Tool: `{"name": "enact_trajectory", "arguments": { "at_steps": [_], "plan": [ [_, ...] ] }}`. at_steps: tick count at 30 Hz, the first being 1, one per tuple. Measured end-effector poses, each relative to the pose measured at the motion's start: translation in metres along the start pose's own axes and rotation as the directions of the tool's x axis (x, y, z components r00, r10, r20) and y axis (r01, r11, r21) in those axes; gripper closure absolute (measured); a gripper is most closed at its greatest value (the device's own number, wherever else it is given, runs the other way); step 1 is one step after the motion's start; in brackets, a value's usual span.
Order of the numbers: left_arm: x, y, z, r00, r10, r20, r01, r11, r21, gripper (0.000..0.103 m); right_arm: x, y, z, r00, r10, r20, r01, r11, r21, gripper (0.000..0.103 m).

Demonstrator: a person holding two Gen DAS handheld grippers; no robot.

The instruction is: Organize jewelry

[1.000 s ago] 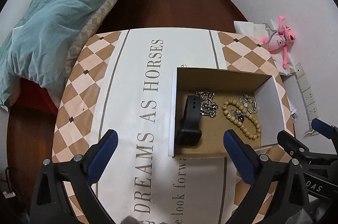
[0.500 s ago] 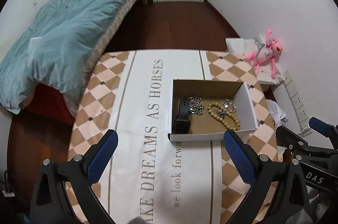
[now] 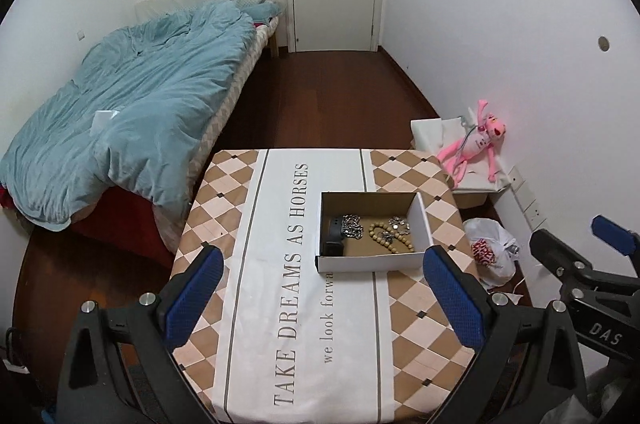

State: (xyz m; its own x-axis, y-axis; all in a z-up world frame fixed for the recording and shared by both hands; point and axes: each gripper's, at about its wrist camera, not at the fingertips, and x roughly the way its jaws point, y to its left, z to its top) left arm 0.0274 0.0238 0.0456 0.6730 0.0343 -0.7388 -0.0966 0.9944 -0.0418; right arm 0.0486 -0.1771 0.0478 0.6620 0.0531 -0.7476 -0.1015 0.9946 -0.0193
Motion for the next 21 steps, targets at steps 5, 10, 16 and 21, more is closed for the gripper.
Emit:
{"name": "enact_trajectory", "arguments": {
  "at_steps": [5, 10, 16, 21],
  "plan": [
    [-0.016, 0.002, -0.002, 1.000, -0.012, 0.002, 0.012, 1.000, -0.019, 0.001, -0.030, 0.000, 0.003, 0.999, -0.015, 0.042, 0.015, 1.000, -0.003, 0.000],
    [-0.028, 0.005, 0.001, 1.000, -0.008, 0.010, 0.008, 1.000, -0.029, 0.001, -0.048, 0.000, 0.005, 0.998, -0.004, 0.056, 0.004, 1.000, 0.003, 0.000],
    [-0.031, 0.004, 0.006, 1.000, -0.004, 0.012, 0.005, 1.000, -0.021, 0.001, -0.052, -0.001, 0.009, 0.998, -0.002, 0.057, 0.001, 1.000, 0.006, 0.000],
    [-0.024, 0.003, 0.011, 1.000, -0.010, -0.011, 0.010, 1.000, -0.022, 0.001, -0.040, -0.002, 0.018, 0.999, -0.009, 0.039, 0.009, 1.000, 0.004, 0.000]
  ]
}}
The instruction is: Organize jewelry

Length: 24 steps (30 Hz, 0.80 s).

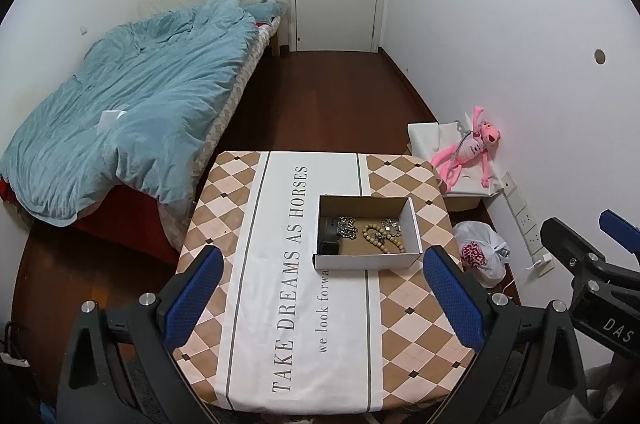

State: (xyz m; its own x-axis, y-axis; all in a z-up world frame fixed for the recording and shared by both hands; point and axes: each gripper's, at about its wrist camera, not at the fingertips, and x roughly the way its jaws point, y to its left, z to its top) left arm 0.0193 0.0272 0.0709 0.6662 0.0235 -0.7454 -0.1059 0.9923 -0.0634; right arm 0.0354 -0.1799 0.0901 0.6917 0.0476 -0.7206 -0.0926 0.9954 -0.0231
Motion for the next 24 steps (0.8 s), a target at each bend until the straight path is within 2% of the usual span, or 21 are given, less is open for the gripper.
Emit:
{"name": "enact_trajectory", "arguments": {
  "at_steps": [6, 12, 24],
  "plan": [
    [0.018, -0.001, 0.012, 1.000, 0.018, -0.019, -0.018, 1.000, -0.002, 0.001, 0.023, 0.002, 0.011, 1.000, -0.009, -0.025, 0.009, 1.000, -0.004, 0.000],
    [0.048, -0.001, 0.021, 0.997, 0.037, -0.073, -0.037, 0.999, 0.001, 0.001, 0.056, 0.004, 0.017, 0.997, -0.020, -0.079, 0.020, 1.000, -0.006, 0.000],
    [0.090, -0.001, 0.021, 0.986, 0.056, -0.156, -0.055, 0.998, 0.010, 0.001, 0.110, 0.009, 0.016, 0.983, -0.037, -0.182, 0.032, 0.999, -0.030, 0.000]
  ]
}}
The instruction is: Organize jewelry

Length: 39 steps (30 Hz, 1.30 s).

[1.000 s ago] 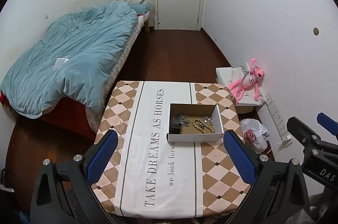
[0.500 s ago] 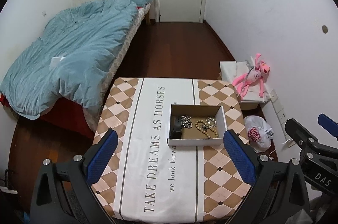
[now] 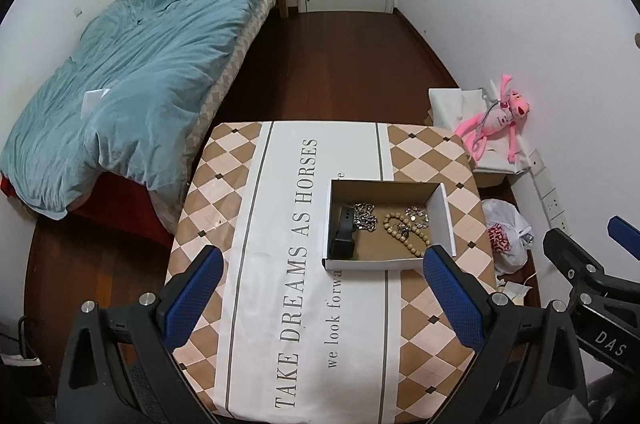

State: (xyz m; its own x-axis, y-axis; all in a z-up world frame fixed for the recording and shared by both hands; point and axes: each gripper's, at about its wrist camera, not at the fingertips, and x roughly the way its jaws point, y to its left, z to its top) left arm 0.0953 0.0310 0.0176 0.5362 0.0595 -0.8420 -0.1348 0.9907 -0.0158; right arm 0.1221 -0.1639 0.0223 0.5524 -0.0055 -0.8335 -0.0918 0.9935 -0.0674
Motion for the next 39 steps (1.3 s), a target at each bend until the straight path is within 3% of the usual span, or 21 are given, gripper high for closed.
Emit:
{"name": "enact_trajectory", "arguments": {
  "at_steps": [10, 39],
  "plan": [
    [0.010, 0.004, 0.000, 1.000, -0.004, -0.020, 0.004, 1.000, -0.011, 0.001, 0.016, 0.003, -0.001, 0.999, 0.004, -0.041, -0.004, 1.000, -0.007, 0.000],
    [0.012, 0.007, -0.004, 1.000, 0.006, -0.020, -0.006, 1.000, -0.004, 0.001, 0.017, 0.006, -0.004, 0.998, 0.013, -0.055, -0.014, 1.000, -0.019, 0.000]
  ]
}}
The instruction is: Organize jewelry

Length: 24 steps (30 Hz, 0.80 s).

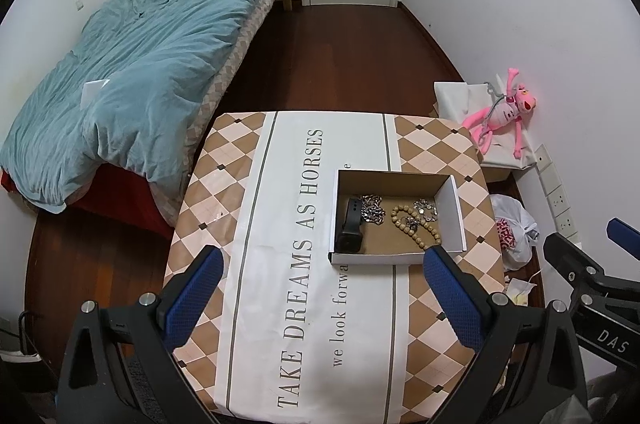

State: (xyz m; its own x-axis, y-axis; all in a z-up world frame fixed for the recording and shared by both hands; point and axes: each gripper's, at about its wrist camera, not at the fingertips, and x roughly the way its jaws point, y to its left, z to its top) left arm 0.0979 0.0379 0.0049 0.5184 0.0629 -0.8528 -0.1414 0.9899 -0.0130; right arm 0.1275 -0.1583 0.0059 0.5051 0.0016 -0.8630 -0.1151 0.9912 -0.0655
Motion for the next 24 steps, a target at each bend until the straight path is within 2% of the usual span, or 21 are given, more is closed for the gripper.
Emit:
{"name": "enact_trajectory", "arguments": {
  "at_steps": [24],
  "plan": [
    [-0.0100, -0.0021, 0.0029, 1.000, 0.002, 0.011, -0.002, 1.000, 0.004, 0.001, -0.0081, 0.0006, 0.0020, 1.000, 0.008, 0.008, -0.008, 1.000, 0.001, 0.000]
  ]
}}
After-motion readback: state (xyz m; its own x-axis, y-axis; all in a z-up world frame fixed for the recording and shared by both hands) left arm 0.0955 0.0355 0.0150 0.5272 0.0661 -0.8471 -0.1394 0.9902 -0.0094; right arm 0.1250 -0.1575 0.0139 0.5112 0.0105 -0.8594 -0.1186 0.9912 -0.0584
